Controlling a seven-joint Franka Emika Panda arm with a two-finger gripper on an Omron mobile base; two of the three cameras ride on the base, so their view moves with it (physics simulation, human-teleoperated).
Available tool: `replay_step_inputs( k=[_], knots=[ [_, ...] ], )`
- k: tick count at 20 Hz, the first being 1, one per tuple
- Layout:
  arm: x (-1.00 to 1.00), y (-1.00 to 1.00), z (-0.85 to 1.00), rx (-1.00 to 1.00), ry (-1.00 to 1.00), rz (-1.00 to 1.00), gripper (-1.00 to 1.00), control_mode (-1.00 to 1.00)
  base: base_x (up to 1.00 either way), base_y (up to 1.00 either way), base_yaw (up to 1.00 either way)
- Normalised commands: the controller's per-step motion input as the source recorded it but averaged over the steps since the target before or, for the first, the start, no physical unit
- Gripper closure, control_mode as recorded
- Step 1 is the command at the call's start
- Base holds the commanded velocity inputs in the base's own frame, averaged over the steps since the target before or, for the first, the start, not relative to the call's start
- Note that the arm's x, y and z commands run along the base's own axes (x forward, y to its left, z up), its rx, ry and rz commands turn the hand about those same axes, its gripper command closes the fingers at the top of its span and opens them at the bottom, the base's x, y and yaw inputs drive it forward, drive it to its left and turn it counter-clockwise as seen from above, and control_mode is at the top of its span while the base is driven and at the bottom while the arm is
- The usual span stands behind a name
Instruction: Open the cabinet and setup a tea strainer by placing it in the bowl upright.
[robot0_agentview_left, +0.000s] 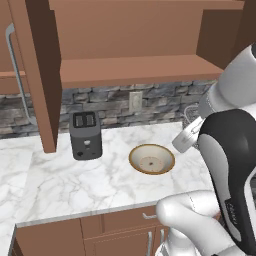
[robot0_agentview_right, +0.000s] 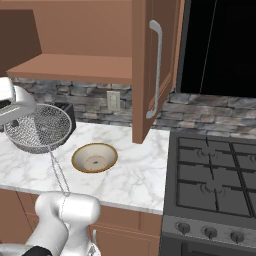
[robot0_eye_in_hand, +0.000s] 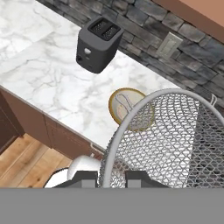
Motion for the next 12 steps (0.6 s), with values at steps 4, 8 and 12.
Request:
replay_step_inputs(
  k=[4, 8, 12],
  knots=[
    [0.0, -0.09, -0.03, 0.0, 0.0, 0.0, 1.0, -1.0, 0.0, 0.0, 0.0],
    [0.0, 0.0, -0.01, 0.0, 0.0, 0.03, 1.0, -1.0, 0.0, 0.0, 0.0],
    [0.24, 0.0, -0.44, 0.0, 0.01, 0.09, 1.0, -1.0, 0.0, 0.0, 0.0]
  ],
)
